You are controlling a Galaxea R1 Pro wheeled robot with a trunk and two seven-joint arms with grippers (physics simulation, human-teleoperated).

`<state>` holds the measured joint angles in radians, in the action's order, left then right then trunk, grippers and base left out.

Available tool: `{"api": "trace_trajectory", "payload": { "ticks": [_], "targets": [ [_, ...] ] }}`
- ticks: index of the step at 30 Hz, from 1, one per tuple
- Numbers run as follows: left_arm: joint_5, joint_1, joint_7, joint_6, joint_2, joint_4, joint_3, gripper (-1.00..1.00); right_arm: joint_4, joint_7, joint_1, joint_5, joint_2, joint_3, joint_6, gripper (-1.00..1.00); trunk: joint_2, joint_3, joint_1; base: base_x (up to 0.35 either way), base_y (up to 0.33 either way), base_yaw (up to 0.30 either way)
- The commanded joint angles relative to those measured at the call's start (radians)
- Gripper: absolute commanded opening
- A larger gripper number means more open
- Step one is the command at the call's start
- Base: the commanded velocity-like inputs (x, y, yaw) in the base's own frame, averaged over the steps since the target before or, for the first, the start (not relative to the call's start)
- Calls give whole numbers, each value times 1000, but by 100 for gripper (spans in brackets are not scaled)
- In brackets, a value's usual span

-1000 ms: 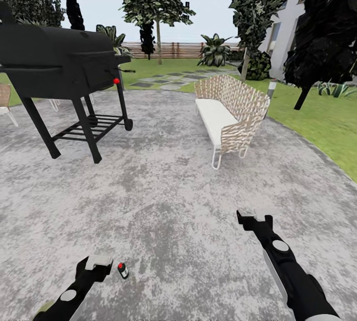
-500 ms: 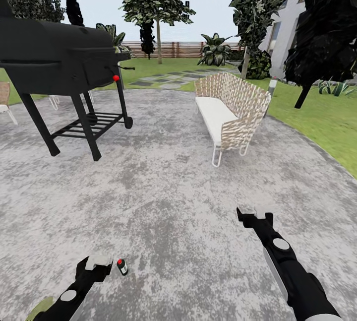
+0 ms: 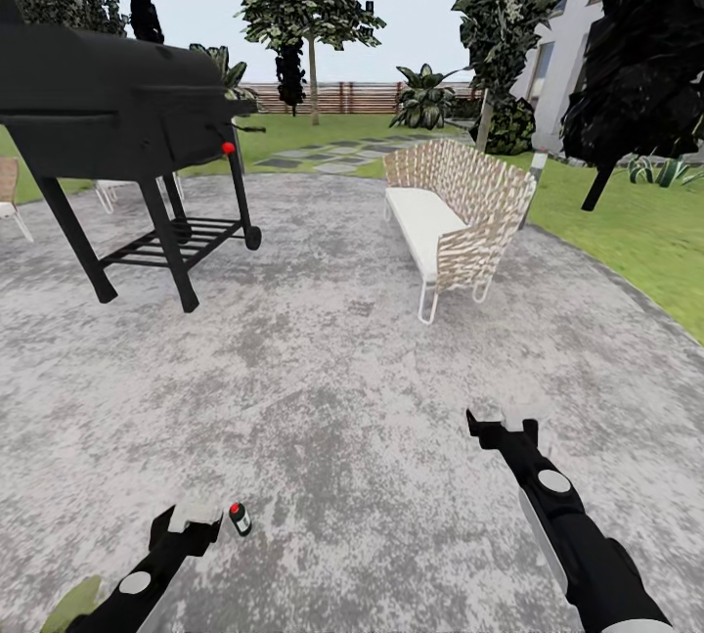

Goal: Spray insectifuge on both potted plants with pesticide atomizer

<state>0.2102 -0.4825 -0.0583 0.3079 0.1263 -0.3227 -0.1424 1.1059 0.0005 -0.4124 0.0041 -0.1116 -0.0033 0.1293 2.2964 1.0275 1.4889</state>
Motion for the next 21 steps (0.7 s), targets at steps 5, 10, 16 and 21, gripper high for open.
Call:
{"api": "trace_trajectory", "payload": {
  "ticks": [5,10,16,21],
  "targets": [
    [7,-1,-6,4,-1,1,-8,100,2,0,0,0,0,-1,6,100,36,19,19,0,0,0],
    [7,-1,-6,4,-1,1,-8,100,2,0,0,0,0,-1,6,100,71,41,38,0,0,0],
    [7,-1,-6,5,-1,1,-8,100,2,0,0,0,0,-1,6,100,113,69,61,0,0,0],
    [8,-1,-6,5,-1,1,-8,100,2,-1,0,0,0,-1,6,100,148,93,80,0,0,0]
  ]
}}
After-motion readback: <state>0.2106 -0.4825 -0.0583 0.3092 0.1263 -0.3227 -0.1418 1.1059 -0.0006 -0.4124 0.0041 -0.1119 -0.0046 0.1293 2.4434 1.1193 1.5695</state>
